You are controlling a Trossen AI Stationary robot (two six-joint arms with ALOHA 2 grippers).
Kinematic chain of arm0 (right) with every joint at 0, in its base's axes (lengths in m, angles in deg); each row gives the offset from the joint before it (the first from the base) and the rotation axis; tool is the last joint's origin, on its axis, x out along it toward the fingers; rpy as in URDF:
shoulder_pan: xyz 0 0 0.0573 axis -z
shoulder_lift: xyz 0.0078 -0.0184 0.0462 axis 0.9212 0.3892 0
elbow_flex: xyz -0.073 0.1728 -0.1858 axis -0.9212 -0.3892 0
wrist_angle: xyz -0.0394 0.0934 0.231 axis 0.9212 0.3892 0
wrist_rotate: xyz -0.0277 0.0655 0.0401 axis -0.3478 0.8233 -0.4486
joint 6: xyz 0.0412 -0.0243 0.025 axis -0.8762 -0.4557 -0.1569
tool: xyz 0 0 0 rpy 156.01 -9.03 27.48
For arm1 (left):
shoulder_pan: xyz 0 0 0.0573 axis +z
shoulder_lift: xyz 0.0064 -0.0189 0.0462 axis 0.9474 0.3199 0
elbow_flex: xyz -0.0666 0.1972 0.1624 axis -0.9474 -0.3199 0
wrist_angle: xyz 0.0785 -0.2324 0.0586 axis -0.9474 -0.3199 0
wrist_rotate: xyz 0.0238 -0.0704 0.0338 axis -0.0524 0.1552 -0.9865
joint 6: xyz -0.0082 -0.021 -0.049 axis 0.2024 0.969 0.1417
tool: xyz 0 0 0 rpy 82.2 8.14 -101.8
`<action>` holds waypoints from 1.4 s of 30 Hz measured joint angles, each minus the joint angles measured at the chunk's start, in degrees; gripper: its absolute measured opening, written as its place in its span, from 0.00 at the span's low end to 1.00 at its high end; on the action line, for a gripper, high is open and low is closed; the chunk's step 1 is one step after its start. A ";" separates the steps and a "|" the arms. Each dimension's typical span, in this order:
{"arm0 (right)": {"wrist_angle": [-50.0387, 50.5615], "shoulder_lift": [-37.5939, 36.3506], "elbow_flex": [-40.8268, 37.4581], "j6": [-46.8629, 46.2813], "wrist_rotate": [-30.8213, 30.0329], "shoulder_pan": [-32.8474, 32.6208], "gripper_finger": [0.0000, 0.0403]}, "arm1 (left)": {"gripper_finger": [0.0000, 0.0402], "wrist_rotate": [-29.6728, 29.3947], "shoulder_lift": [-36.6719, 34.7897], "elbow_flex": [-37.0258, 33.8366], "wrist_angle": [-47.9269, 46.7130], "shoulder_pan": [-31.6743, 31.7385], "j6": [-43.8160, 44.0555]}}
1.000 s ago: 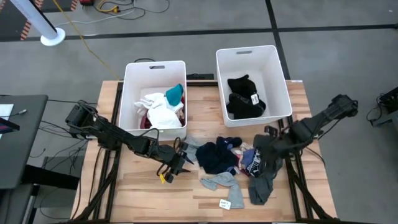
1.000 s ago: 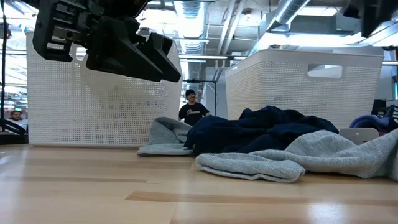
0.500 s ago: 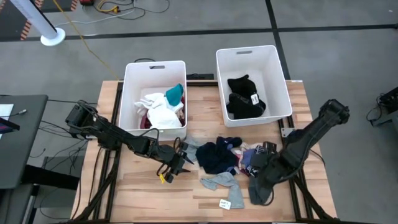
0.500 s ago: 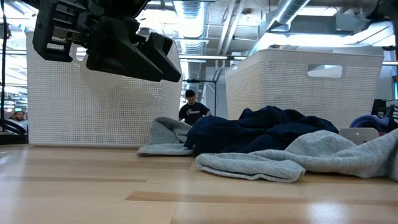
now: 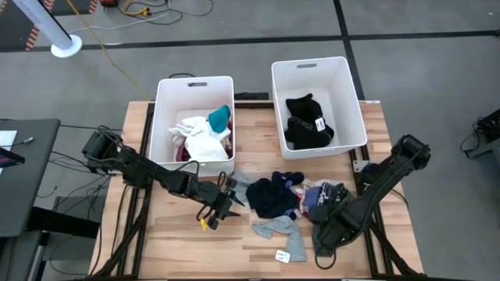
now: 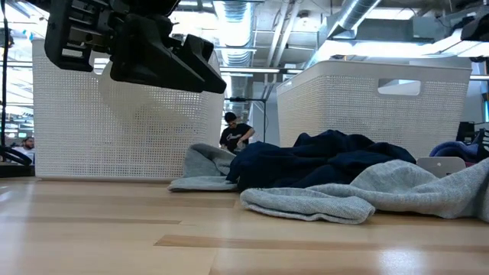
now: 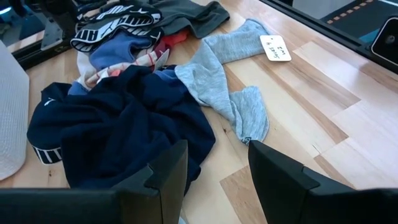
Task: Sort clothes
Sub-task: Put the gray underwear into the right white bin
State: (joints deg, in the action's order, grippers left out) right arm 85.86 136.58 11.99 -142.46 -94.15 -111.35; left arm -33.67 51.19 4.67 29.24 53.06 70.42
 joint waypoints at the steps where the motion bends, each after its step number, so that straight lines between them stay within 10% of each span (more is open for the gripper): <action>1: -0.11 0.58 0.00 0.02 -0.09 0.00 0.47 | 0.41 0.00 0.00 0.00 0.12 0.00 0.00; 14: -5.73 4.82 -5.51 -4.30 -0.30 -0.01 0.43 | 0.41 0.04 0.00 0.00 -0.01 0.00 0.87; 26: -9.11 4.89 -6.60 -4.42 0.02 -0.79 0.03 | 0.41 0.07 0.00 0.00 -0.04 -0.02 1.38; 42: -4.08 4.85 4.92 -0.12 -5.90 -0.70 0.00 | 0.41 3.40 0.00 -0.02 5.74 -0.02 1.72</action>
State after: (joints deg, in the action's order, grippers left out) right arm 81.78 141.43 16.92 -142.57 -100.05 -112.05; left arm -30.27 51.19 4.65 34.98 53.04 72.14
